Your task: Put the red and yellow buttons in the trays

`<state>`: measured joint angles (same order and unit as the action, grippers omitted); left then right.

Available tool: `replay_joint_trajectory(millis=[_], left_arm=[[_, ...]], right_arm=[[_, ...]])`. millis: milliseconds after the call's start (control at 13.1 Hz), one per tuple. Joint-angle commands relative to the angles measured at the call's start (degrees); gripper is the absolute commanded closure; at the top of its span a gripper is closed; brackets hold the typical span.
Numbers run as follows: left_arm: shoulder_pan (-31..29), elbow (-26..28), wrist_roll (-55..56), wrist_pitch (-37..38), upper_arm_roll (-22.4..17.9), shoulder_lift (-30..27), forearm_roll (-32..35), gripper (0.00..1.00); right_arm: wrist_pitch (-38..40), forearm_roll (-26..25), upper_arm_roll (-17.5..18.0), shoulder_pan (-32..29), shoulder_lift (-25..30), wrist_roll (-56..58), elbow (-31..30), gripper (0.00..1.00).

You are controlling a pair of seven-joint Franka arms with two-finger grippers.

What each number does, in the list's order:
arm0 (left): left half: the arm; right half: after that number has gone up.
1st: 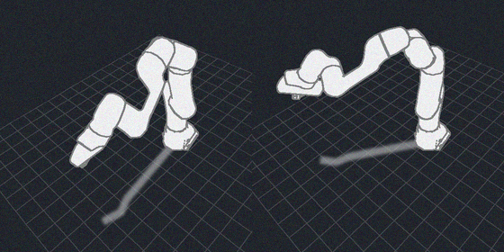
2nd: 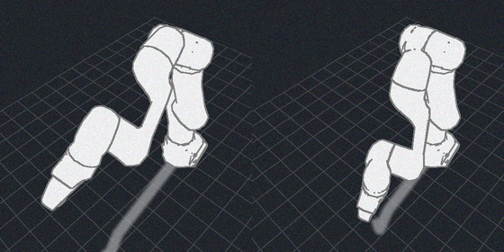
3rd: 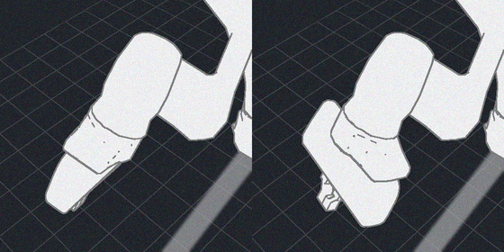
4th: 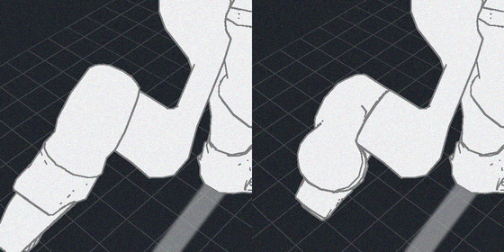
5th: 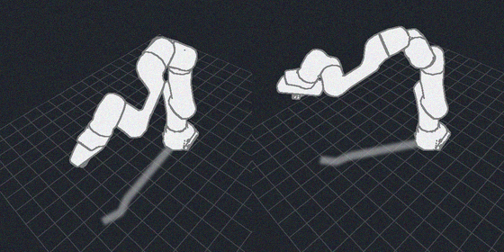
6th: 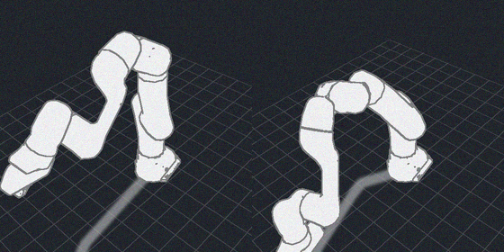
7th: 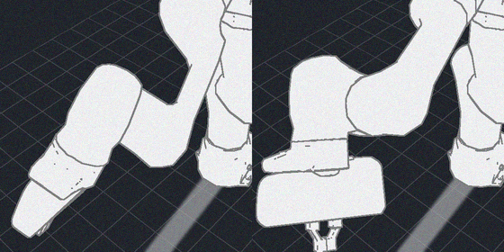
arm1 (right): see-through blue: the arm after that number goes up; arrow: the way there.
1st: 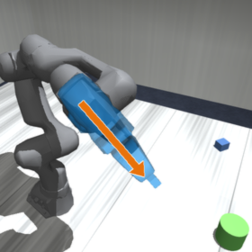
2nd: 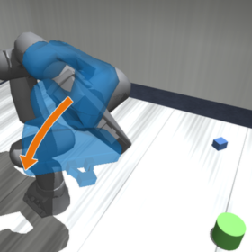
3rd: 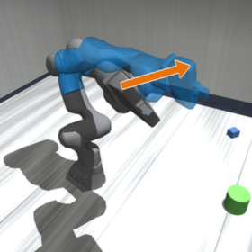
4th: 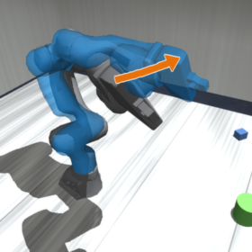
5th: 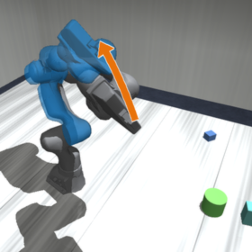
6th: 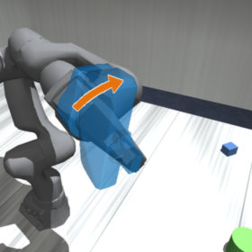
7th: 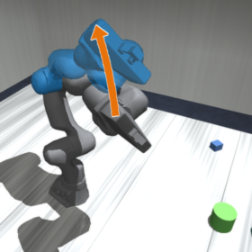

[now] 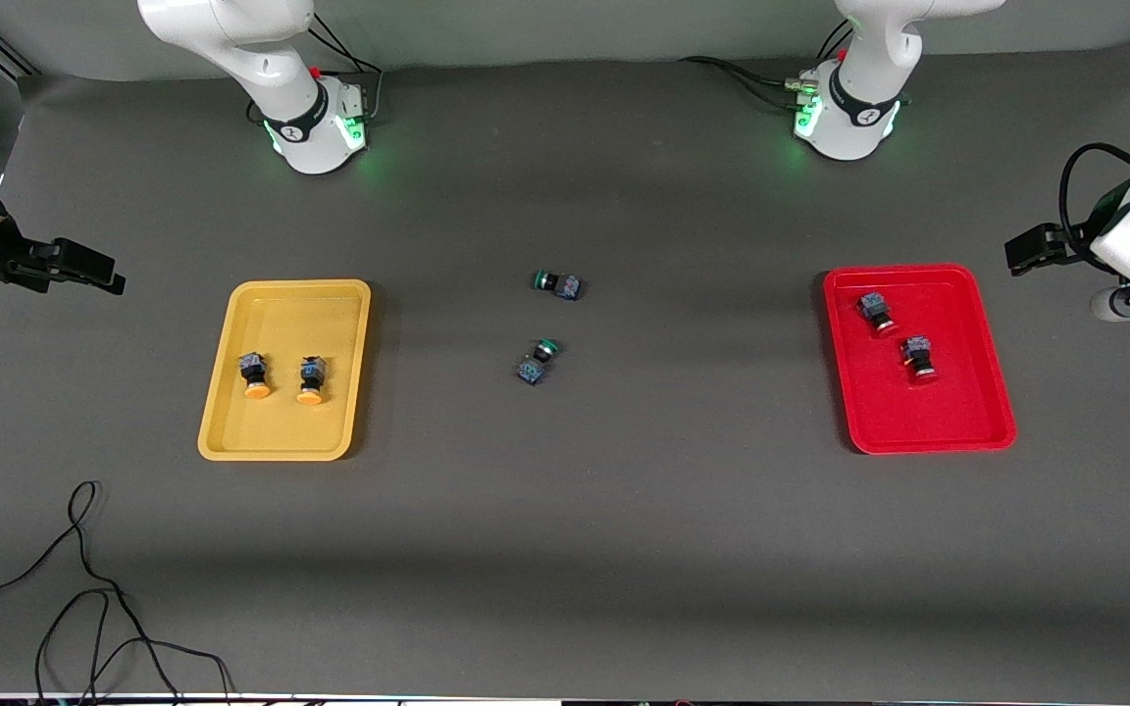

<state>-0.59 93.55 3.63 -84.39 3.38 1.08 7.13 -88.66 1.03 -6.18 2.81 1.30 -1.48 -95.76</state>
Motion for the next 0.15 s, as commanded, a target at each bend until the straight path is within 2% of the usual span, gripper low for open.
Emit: replay_joint_trajectory(millis=[0, 76], left_arm=[[-0.12, -2.15, -0.38, 1.6, 0.48, 1.73, -0.62, 0.0], [0.06, -2.23, -0.37, 1.77, 0.74, 1.73, -0.8, 0.0]], right_arm=[[0.59, -1.38, 0.55, -0.09, 1.17, -1.25, -0.56, 0.0], [0.59, -1.38, 0.55, -0.09, 1.17, -1.25, -0.48, 0.0]])
